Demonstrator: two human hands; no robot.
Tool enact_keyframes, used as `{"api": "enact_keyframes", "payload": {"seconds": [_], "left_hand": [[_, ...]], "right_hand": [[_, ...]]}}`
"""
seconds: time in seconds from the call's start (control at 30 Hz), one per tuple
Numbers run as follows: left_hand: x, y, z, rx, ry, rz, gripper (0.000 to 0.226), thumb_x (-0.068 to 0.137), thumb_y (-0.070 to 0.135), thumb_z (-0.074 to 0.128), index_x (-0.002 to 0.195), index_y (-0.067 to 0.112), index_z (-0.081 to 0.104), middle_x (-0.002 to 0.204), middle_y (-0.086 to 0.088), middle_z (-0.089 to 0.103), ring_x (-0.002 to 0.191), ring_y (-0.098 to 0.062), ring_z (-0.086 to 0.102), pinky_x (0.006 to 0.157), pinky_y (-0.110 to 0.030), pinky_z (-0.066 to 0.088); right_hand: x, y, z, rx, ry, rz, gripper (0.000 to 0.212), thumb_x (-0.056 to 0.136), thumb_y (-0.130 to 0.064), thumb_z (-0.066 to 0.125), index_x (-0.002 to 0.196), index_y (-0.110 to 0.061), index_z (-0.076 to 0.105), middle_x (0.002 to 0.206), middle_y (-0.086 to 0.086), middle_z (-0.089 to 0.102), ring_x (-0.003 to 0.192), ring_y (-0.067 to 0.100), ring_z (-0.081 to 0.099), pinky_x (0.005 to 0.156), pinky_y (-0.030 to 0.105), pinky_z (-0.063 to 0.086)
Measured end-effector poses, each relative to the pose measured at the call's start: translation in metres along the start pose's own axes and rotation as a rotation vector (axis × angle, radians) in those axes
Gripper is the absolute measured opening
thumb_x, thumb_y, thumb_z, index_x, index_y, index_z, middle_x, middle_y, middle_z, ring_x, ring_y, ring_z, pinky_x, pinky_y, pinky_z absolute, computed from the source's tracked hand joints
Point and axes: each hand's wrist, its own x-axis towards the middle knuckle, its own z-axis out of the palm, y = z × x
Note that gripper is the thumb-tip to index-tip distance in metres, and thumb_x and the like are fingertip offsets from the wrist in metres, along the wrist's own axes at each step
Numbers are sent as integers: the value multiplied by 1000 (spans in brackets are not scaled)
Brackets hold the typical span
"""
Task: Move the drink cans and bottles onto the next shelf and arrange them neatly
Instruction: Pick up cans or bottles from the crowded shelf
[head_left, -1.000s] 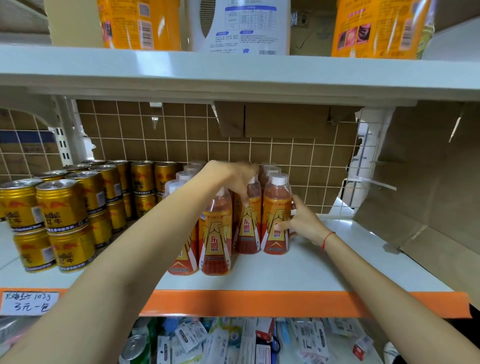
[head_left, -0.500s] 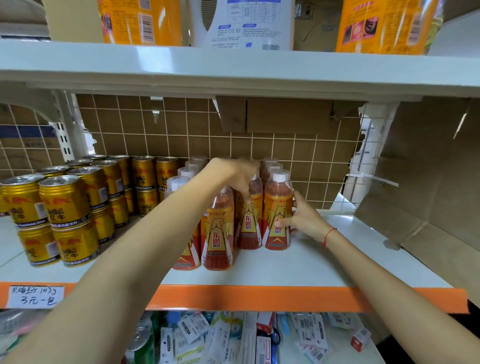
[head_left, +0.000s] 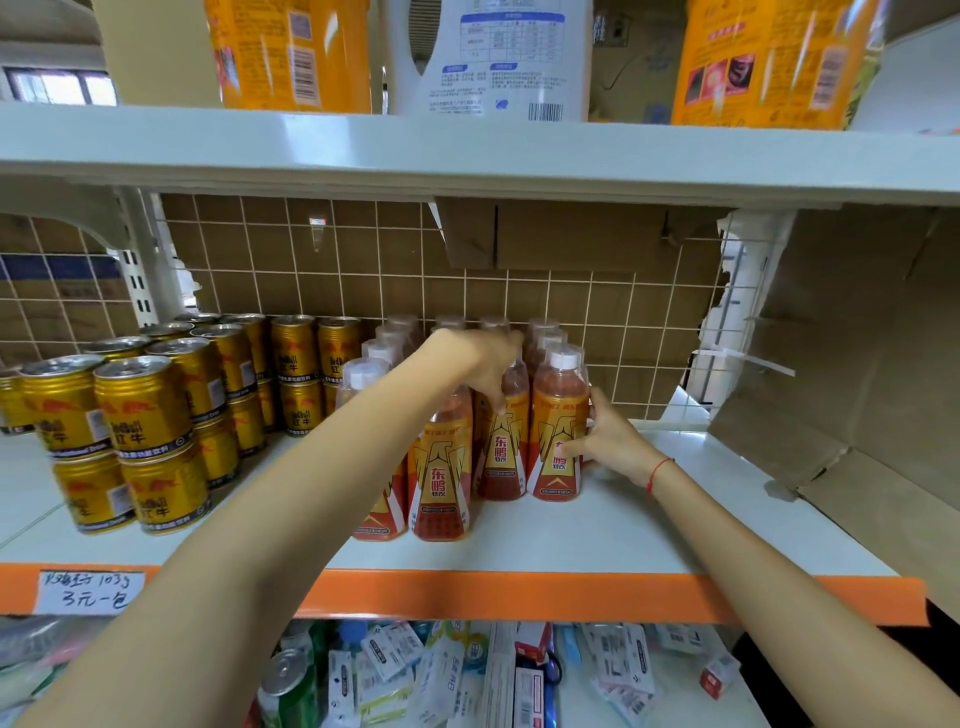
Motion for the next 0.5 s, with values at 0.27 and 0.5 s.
{"api": "enact_keyframes", "payload": {"seconds": [0.27, 0.5], "left_hand": [[-10, 5, 6, 48, 113, -92, 82, 87, 43, 61, 148, 5, 19, 144, -18, 38, 127, -34, 44, 96, -41, 42], [-35, 15, 17, 18, 319, -155, 66, 92, 43, 53, 143, 10, 30, 145, -17, 36, 135, -34, 33, 110, -45, 26]], "right_hand": [[-15, -20, -2, -10, 68, 57, 70, 76, -3, 73, 134, -10, 35, 114, 5, 56, 105, 19, 55, 87, 31, 46], [-30, -60, 2, -185, 250, 16, 33, 84, -21, 66, 112, -14, 50, 103, 2, 63, 97, 23, 62, 83, 38, 52]]}}
